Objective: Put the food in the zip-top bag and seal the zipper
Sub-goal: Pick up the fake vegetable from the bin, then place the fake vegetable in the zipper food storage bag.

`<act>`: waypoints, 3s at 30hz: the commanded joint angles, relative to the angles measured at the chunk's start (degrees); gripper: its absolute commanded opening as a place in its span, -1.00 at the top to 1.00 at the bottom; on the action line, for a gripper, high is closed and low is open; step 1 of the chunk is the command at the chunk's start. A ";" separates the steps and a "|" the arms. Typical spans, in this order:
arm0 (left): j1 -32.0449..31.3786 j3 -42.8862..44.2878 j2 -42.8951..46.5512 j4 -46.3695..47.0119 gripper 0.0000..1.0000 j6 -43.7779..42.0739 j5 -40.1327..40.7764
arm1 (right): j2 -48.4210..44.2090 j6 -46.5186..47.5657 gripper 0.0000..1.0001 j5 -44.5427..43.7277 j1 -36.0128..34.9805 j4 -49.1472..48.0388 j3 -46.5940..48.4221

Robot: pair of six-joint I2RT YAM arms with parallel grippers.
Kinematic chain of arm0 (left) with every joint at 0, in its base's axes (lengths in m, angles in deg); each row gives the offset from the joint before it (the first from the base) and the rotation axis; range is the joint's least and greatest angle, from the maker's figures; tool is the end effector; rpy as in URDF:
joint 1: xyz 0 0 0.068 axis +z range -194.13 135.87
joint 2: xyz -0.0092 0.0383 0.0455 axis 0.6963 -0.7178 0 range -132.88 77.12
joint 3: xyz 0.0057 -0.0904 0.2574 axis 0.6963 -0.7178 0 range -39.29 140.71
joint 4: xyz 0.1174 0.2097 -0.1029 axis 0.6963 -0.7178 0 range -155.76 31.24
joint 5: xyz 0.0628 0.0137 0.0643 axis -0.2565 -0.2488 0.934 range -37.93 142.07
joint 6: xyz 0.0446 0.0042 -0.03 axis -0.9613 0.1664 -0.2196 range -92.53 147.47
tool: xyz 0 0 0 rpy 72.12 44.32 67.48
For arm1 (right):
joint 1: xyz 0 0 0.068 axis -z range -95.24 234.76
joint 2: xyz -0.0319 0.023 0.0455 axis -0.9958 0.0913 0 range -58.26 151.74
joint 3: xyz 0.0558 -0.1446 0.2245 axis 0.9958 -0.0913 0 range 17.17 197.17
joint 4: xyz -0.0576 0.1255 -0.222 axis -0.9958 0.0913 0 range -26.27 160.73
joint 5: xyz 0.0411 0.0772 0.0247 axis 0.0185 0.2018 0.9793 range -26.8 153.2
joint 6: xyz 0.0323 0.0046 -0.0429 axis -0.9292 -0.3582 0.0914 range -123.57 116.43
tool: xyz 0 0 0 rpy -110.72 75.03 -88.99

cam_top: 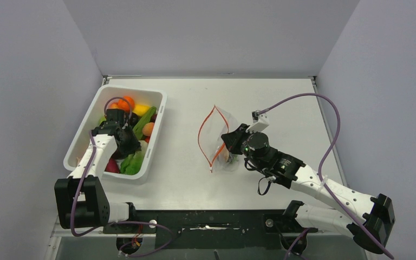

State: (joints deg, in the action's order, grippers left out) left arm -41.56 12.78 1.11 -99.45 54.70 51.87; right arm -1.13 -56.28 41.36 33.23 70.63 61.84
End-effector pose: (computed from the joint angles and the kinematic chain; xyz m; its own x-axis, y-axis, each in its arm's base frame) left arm 0.2512 0.0111 0.2261 -0.7828 -0.4931 -0.3796 -0.4516 0.8698 -0.1988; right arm 0.1533 0.1717 0.3056 -0.5294 0.5208 -0.6698 -0.1441 0.7228 0.6759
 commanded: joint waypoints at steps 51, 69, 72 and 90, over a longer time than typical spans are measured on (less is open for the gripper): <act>0.07 21.93 22.29 0.07 1.00 -5.19 -19.57 | 4.04 15.79 1.00 1.88 -0.60 -7.45 4.64; -4.17 16.21 24.36 8.37 1.00 1.37 -48.64 | 8.01 45.98 1.00 7.18 1.06 -2.07 12.06; -5.44 13.22 24.87 13.03 1.00 5.52 -53.93 | 8.98 49.94 1.00 9.22 1.32 -3.14 12.89; -20.06 4.32 20.91 22.73 1.00 12.72 -42.74 | 11.70 64.69 1.00 15.03 -0.92 -12.78 12.03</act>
State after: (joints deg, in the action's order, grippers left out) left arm -60.32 17.50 23.27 -81.22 66.48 5.51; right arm 10.43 3.19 55.13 34.04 65.21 73.33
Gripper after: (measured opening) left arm 0.055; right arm 0.033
